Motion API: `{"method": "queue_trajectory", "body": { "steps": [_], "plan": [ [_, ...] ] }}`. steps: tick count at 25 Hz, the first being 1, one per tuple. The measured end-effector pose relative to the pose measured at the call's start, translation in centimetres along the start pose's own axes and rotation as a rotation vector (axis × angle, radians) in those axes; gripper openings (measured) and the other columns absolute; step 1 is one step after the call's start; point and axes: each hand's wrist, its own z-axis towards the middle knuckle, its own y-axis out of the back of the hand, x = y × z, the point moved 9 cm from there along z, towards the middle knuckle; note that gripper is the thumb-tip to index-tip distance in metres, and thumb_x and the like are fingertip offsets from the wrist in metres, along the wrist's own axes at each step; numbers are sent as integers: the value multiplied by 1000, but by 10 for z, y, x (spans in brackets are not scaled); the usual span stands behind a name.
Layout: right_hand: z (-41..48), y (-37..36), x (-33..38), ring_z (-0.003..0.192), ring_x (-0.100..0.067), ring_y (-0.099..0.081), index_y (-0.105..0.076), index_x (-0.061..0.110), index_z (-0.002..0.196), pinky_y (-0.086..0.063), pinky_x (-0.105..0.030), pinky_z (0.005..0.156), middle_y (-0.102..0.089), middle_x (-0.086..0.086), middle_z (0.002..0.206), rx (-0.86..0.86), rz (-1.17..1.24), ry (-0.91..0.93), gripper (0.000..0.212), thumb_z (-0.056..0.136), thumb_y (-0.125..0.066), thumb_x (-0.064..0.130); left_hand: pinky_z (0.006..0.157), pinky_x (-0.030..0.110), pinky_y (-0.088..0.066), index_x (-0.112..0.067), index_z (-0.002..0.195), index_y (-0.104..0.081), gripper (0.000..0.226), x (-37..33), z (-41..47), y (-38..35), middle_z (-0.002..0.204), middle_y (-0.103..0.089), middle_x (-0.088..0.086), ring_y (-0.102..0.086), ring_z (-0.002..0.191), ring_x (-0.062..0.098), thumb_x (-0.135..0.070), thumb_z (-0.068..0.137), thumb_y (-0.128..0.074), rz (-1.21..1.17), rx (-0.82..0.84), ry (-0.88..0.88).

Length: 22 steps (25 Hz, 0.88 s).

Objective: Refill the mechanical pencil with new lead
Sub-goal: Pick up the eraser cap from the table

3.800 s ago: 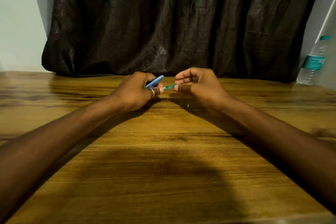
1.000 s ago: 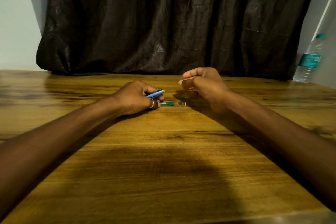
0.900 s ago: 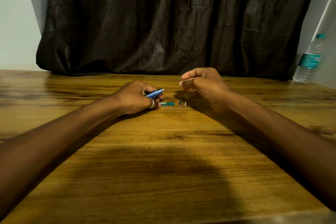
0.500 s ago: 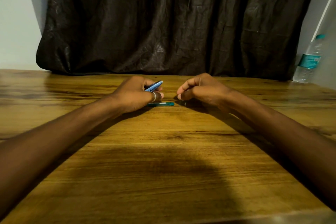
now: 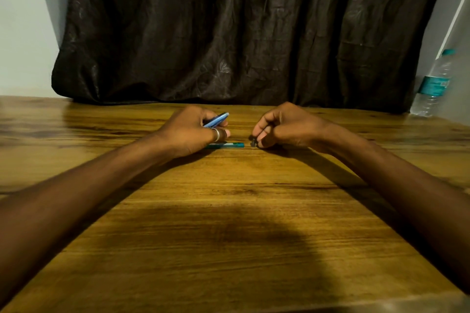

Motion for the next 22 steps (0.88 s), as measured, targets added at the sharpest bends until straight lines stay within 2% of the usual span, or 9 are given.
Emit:
{"method": "queue_trajectory", "body": {
  "steps": [2, 6, 10, 12, 14, 18, 22],
  "plan": [
    [-1, -1, -1, 79, -26, -68, -76, 7, 94, -58, -47, 80, -76, -21, 92, 4, 0, 0, 19, 78, -75, -3, 97, 34, -51, -23, 116, -75, 32, -1, 0, 0, 116, -74, -3, -66, 109, 13, -35, 87, -75, 9, 1, -7],
    [-2, 5, 0, 75, -21, -68, -76, 6, 93, -56, -33, 64, -76, -22, 93, -34, 39, -6, 16, 80, -75, -2, 87, 25, -49, -24, 114, -74, 30, -3, -2, -2, 115, -73, -2, -65, 106, 12, -38, 87, -74, -17, 34, 2],
    [-2, 19, 1, 73, -11, -70, -74, 5, 97, -54, -17, 56, -75, -12, 86, -135, 245, -23, 18, 81, -74, -5, 94, 46, -53, -24, 109, -75, 35, -13, -4, 0, 106, -74, 1, -67, 101, 20, -52, 94, -60, 33, 44, -26],
    [-2, 21, 2, 75, -10, -70, -73, 8, 96, -54, -21, 62, -75, -9, 86, -160, 403, -27, 19, 81, -74, -4, 98, 42, -49, -23, 111, -75, 36, -17, -3, 3, 111, -73, 0, -65, 107, 20, -48, 100, -52, -32, 22, -33],
    [-3, 20, 2, 79, -12, -70, -71, 10, 99, -54, -25, 70, -75, -7, 87, -171, 573, -38, 21, 83, -73, -3, 96, 37, -45, -18, 108, -74, 34, -19, -2, 6, 107, -71, -2, -62, 110, 19, -38, 104, -47, -102, 1, -27],
    [-5, 16, 11, 79, -14, -73, -66, 7, 107, -54, -23, 69, -76, -9, 88, -168, 864, 4, 27, 84, -69, -8, 86, 29, -42, -19, 119, -72, 30, -25, -2, -2, 102, -68, -5, -60, 102, 15, -23, 106, -45, -149, 53, -72],
    [-6, 8, 23, 78, -18, -74, -63, 3, 106, -58, -24, 70, -75, -12, 87, -140, 941, 70, 27, 84, -67, -12, 77, 25, -39, -16, 112, -74, 27, -25, -2, -6, 93, -66, -4, -54, 89, 8, -21, 104, -49, -182, 58, -122]
  ]
}}
